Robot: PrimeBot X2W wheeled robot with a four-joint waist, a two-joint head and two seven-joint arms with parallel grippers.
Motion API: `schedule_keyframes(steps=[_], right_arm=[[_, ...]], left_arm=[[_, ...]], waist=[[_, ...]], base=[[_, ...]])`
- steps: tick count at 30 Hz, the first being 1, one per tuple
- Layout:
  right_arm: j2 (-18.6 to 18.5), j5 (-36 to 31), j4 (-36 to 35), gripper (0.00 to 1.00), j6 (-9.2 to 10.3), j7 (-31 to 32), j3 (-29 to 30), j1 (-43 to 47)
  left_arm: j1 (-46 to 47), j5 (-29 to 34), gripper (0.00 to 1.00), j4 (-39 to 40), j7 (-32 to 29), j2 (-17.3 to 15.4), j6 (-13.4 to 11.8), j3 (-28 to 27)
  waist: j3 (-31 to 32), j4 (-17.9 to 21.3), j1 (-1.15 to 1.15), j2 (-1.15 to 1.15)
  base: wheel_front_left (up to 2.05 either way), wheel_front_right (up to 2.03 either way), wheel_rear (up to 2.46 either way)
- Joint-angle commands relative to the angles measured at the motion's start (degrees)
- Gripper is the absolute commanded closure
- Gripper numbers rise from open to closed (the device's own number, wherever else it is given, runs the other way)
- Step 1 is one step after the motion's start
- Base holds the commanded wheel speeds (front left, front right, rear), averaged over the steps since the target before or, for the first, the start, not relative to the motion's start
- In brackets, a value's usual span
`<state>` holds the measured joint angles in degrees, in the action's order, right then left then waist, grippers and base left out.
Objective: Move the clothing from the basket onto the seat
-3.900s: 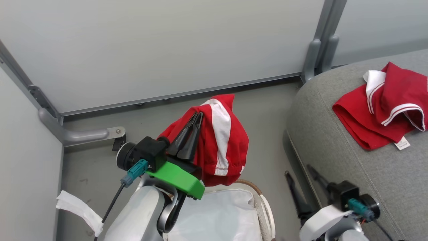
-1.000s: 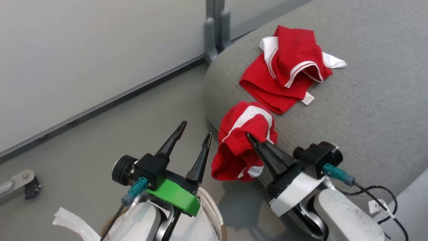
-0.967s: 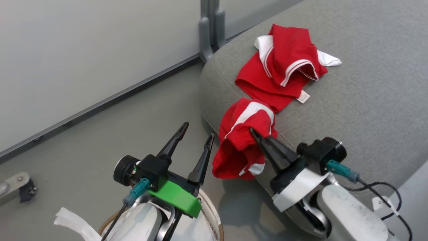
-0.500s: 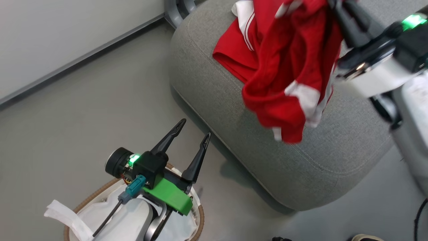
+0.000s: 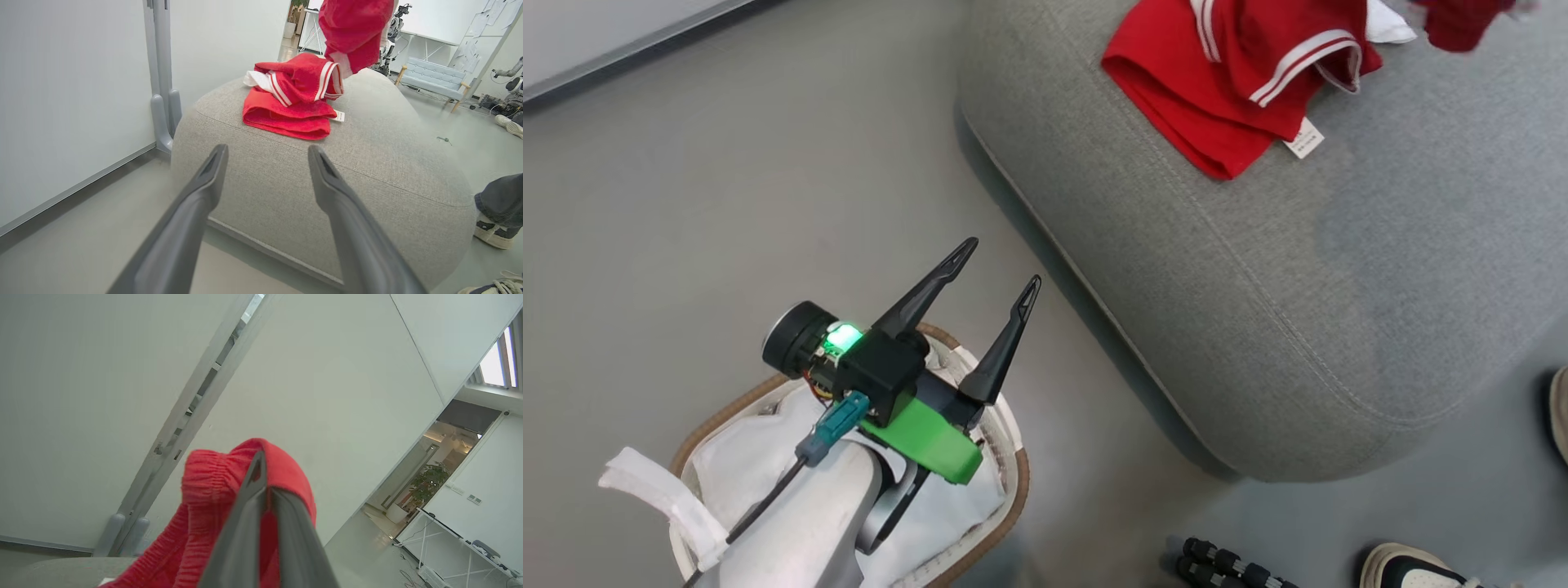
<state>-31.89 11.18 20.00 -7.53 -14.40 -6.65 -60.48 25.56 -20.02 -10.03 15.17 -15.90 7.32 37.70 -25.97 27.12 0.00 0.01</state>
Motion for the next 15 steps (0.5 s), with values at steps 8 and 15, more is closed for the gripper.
schedule_keyframes(steps=[8,15], right_arm=[[7.57,-1.26,10.4,1.0,0.08,-0.79,5.03,6.37],[12.25,-2.45,15.45,1.0,0.08,-0.85,9.5,16.32]], left_arm=[[3.29,-0.15,0.0,-0.13,-0.05,-1.41,0.31,0.08],[1.89,-0.77,0.0,-1.24,-0.05,-0.82,0.31,-0.71]], waist=[[-7.62,-8.19,0.0,-0.01],[-6.04,-9.67,0.0,-0.01]], base=[[0.0,0.0,0.0],[0.0,0.0,0.0]])
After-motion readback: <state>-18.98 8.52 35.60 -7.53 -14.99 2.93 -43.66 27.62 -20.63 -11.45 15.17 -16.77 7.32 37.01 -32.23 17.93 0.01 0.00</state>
